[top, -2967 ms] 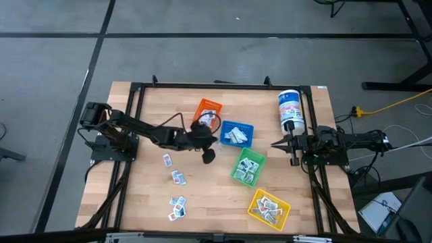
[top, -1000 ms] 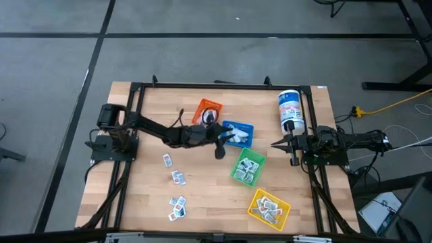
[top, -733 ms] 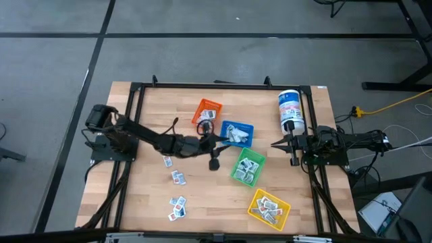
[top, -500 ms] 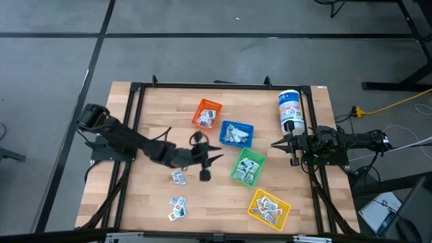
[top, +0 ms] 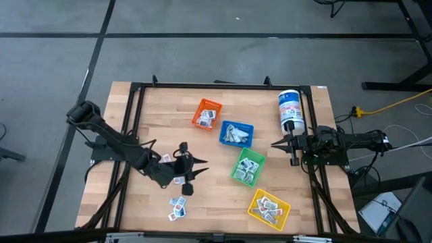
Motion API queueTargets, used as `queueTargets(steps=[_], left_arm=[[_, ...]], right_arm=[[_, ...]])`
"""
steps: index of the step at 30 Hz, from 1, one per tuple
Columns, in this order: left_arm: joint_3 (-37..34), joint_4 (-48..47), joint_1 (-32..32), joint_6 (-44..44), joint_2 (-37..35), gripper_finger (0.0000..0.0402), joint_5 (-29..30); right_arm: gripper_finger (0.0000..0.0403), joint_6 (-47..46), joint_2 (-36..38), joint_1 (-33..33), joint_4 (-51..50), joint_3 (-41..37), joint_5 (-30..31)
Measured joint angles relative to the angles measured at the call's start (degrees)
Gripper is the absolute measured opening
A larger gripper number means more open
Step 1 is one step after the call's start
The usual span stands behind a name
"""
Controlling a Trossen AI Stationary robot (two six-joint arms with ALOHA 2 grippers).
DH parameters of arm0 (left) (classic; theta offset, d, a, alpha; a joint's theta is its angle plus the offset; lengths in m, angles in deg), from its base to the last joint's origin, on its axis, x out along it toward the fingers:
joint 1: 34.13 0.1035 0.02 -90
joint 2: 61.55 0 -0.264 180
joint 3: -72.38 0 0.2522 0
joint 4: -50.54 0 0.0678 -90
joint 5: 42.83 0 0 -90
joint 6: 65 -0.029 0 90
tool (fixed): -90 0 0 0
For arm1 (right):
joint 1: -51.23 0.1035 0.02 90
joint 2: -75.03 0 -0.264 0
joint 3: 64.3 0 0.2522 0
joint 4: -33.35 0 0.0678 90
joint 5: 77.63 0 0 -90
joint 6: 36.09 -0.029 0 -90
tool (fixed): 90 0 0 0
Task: Pick & Place First Aid Supplies
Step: Put the orange ointment pack into the yellow basket
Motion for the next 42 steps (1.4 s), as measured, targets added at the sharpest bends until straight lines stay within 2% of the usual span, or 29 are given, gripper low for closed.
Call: queueTargets(steps=[6,9,14,20,29,34,42], left_arm=[[-0.02,-7.35,-2.94,6.52,-1.05,0.01,-0.76],[0.0,-11.85,-4.07,11.11,-1.42,0.01,-3.16],[0.0,-19.91,-5.14,20.04,-1.47,0.0098,-10.5],[0.0,-31.84,-5.92,34.81,-1.47,0.0098,-20.43],[0.0,-52.39,-7.14,51.99,-1.22,0.0098,-19.56],[-0.02,-57.24,-7.16,53.23,0.37,0.0098,-20.15],[-0.02,-57.76,-6.22,49.95,7.0,0.0098,-19.78]], right_arm=[[0.0026,0.02,0.02,0.01,0.0,0.0,0.0],[0.0026,0.0,0.0,0.0,0.0,0.0,0.0],[0.0026,0.0,0.0,-0.01,0.0,0.0,0.01],[0.0026,0.0,0.0,0.01,0.0,0.0,-0.01],[0.0026,0.01,0.0,0.01,0.0,0.0,0.0],[0.0026,0.01,0.02,0.01,0.0,0.0,0.0],[0.0026,0.0,0.02,0.01,0.0,0.0,0.01]])
